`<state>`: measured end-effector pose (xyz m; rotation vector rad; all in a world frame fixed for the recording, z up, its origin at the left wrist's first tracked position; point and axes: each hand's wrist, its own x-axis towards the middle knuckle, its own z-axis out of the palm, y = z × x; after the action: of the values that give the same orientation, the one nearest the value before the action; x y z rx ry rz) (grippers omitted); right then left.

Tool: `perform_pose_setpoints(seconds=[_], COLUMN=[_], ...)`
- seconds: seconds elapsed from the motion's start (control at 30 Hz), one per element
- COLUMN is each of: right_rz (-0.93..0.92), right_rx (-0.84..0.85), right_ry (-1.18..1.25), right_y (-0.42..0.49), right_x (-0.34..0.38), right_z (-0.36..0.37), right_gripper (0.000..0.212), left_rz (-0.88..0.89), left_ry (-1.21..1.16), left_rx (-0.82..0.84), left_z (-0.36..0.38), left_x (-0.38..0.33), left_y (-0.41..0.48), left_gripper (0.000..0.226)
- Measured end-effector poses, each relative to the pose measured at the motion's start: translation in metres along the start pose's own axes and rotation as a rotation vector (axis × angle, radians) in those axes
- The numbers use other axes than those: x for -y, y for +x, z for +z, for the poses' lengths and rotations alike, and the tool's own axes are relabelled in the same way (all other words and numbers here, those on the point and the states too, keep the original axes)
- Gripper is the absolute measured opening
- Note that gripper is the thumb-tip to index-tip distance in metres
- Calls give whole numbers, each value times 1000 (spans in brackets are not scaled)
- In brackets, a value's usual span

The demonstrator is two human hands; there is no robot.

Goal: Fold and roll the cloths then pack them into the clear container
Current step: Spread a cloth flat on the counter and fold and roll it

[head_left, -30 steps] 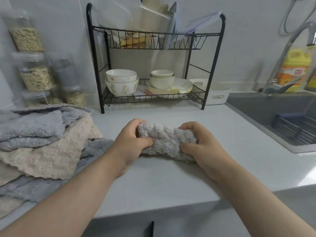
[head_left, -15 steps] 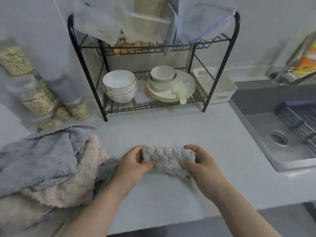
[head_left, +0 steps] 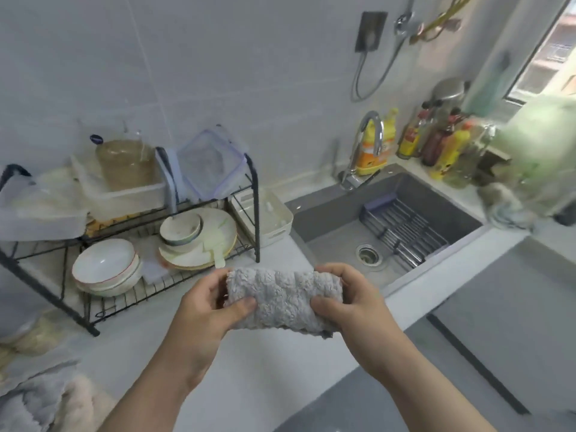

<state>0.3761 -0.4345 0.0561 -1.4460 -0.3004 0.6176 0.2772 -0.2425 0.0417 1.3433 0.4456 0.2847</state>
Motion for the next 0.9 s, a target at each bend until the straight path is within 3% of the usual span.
perform_pose_setpoints(seconds=[0.33,0.67,0.8,0.9], right_rz=[-99,-216,-256,-290], right_rx=[-434,-920,-1156,-1234], right_ry=[73,104,153,238], right_y=[-50,-157,-180,-179], right_x=[44,66,61,60], right_z=[-219,-400,-450,-490], right_gripper=[32,35,35,35], left_rz=[6,-60,-103,-134], left_ry=[80,104,125,145], left_rx=[428,897,1071,1160], left_z=[256,507,585,641], left_x=[3,30,42,51], left_y=[77,70,69,82], left_gripper=[48,41,59,64])
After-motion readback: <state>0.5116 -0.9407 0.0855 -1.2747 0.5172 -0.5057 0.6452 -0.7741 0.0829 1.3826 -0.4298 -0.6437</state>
